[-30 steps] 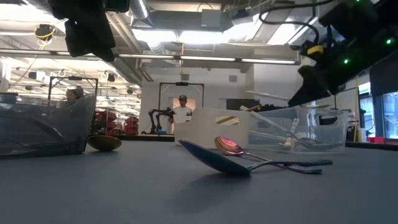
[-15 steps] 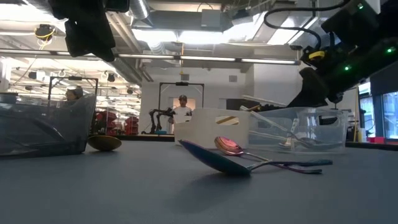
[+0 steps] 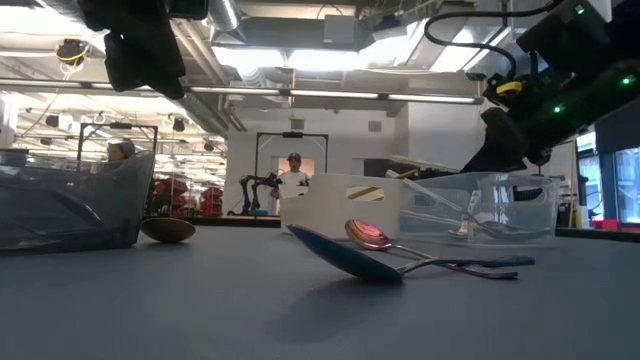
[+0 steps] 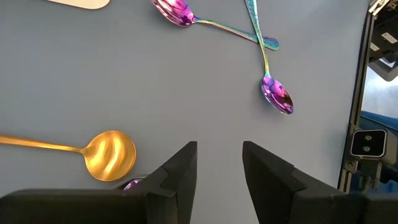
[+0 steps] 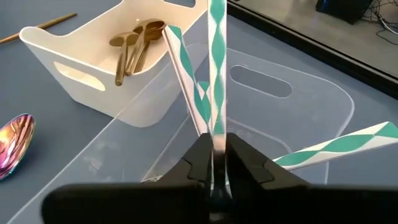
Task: Sort silverware by color (type)
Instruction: Put the green spoon into the transparent bin, then put the iridescent spoon into the black bin
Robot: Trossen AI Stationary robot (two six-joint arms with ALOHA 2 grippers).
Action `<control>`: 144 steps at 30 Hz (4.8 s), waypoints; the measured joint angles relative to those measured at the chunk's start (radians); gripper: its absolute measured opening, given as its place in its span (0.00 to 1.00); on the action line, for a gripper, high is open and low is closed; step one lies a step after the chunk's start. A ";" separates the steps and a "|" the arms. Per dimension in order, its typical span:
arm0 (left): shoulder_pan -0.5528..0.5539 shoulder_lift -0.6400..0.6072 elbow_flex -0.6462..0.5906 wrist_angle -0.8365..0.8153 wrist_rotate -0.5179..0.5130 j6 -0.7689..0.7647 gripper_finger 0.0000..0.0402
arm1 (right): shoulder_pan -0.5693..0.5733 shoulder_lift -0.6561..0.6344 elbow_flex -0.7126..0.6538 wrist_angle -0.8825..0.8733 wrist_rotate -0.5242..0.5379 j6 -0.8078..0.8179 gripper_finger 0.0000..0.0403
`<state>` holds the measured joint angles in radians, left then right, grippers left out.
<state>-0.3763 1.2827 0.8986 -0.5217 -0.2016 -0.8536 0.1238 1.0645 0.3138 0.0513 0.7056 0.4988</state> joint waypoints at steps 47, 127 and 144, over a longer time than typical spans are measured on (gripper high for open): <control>0.000 0.000 0.000 0.000 0.000 0.000 0.31 | 0.001 0.000 0.234 0.001 -0.378 -0.174 0.66; 0.000 0.000 0.001 0.017 -0.008 -0.002 0.31 | 0.348 0.820 0.654 -0.109 -0.514 -0.320 0.50; 0.000 0.000 0.001 0.018 -0.008 -0.001 0.31 | 0.349 0.843 0.657 -0.089 -0.550 -0.322 0.11</control>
<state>-0.3762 1.2828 0.8993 -0.5041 -0.2092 -0.8547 0.4728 1.9072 0.9707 -0.0377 0.1560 0.1772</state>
